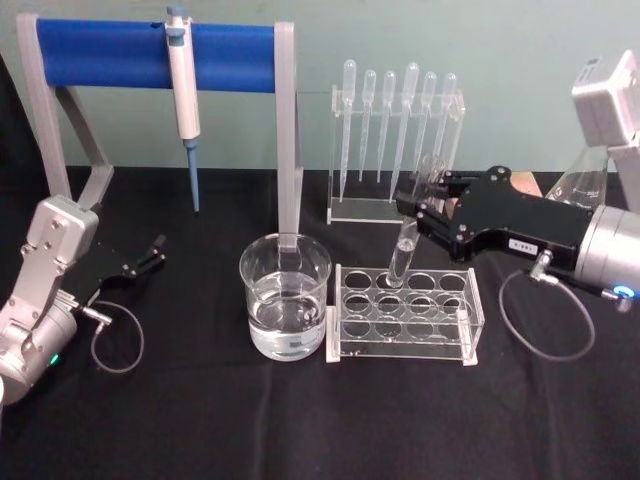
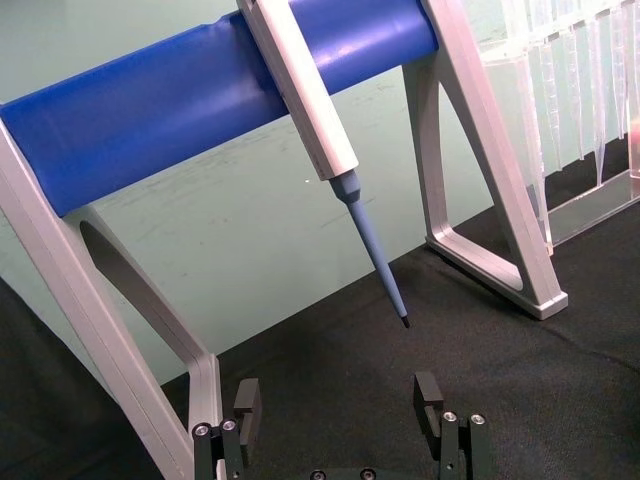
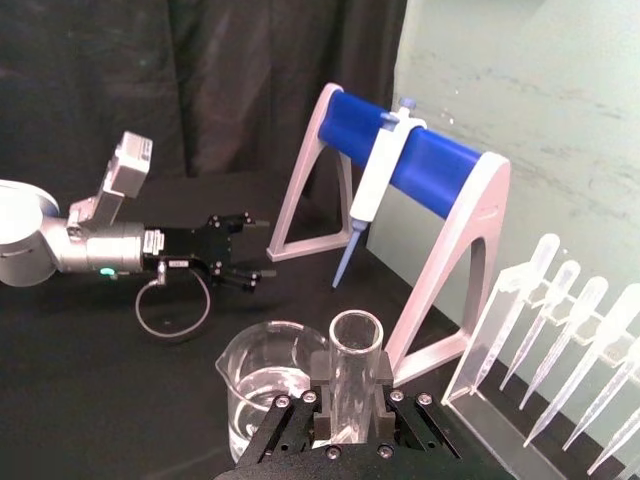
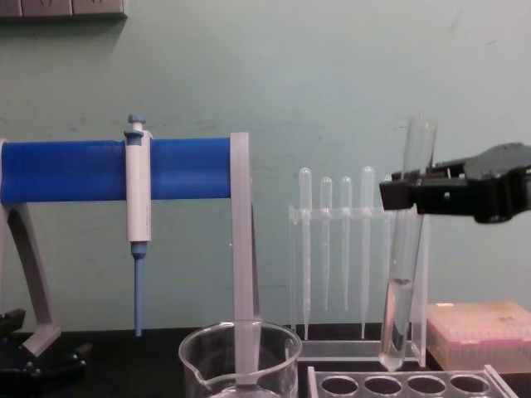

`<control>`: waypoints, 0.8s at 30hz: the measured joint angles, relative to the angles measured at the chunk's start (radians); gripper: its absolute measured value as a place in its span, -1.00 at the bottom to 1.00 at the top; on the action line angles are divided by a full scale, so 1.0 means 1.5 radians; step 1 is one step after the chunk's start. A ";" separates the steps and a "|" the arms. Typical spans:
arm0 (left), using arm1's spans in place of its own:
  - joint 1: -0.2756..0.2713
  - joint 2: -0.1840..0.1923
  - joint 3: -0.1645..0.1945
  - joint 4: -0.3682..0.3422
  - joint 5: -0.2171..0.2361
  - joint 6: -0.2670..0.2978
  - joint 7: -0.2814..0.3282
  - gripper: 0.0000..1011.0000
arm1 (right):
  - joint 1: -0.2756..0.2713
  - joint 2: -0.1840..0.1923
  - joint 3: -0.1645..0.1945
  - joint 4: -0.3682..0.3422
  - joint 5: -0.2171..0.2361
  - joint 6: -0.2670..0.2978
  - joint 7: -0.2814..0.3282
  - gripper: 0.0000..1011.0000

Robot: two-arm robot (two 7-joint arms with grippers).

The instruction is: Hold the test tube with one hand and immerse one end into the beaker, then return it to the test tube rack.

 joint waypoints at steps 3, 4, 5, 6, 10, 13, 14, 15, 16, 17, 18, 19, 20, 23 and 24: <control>0.000 0.000 0.000 0.000 0.000 0.000 0.000 0.98 | -0.003 -0.005 -0.003 0.006 -0.009 -0.001 0.001 -0.55; 0.000 0.000 0.000 0.000 0.000 0.000 0.000 0.98 | -0.004 -0.007 -0.003 0.008 -0.011 -0.001 0.001 -0.55; 0.000 0.000 0.000 0.000 0.000 0.000 0.000 0.98 | -0.006 -0.010 -0.004 0.011 -0.014 -0.001 0.001 -0.55; 0.000 0.000 0.000 0.000 0.000 0.000 0.000 0.98 | -0.008 -0.013 -0.005 0.014 -0.017 -0.001 0.001 -0.55; 0.000 0.000 0.000 0.000 0.000 0.000 0.000 0.98 | -0.012 -0.020 -0.005 0.021 -0.021 -0.001 0.001 -0.55; 0.000 0.000 0.000 0.000 0.000 0.000 0.000 0.98 | -0.016 -0.027 -0.005 0.030 -0.025 -0.001 0.001 -0.55; 0.000 0.000 0.000 0.000 0.000 0.000 0.000 0.98 | -0.017 -0.029 -0.005 0.031 -0.026 -0.001 0.001 -0.55; 0.000 0.000 0.000 0.000 0.000 0.000 0.000 0.98 | -0.017 -0.030 -0.006 0.033 -0.027 0.000 0.001 -0.55; 0.000 0.000 0.000 0.000 0.000 0.000 0.000 0.98 | -0.018 -0.031 -0.006 0.035 -0.028 0.000 0.001 -0.55; 0.000 0.000 0.000 0.000 0.000 0.000 0.000 0.98 | -0.018 -0.032 -0.006 0.037 -0.029 0.001 0.001 -0.55; 0.000 0.000 0.000 0.000 0.000 0.000 0.000 0.98 | -0.018 -0.034 -0.006 0.041 -0.030 0.001 0.002 -0.55; 0.000 0.000 0.000 0.000 0.000 0.000 0.000 0.98 | -0.019 -0.035 -0.006 0.042 -0.030 0.001 0.003 -0.55; 0.000 0.000 0.000 0.000 0.000 0.000 0.000 0.98 | -0.019 -0.036 -0.006 0.044 -0.031 0.002 0.004 -0.55; 0.000 0.000 0.000 0.000 0.000 0.000 0.000 0.98 | -0.019 -0.040 -0.006 0.052 -0.034 0.002 0.008 -0.55; 0.000 0.000 0.000 0.000 0.000 0.000 0.000 0.98 | -0.019 -0.041 -0.006 0.054 -0.035 0.001 0.008 -0.55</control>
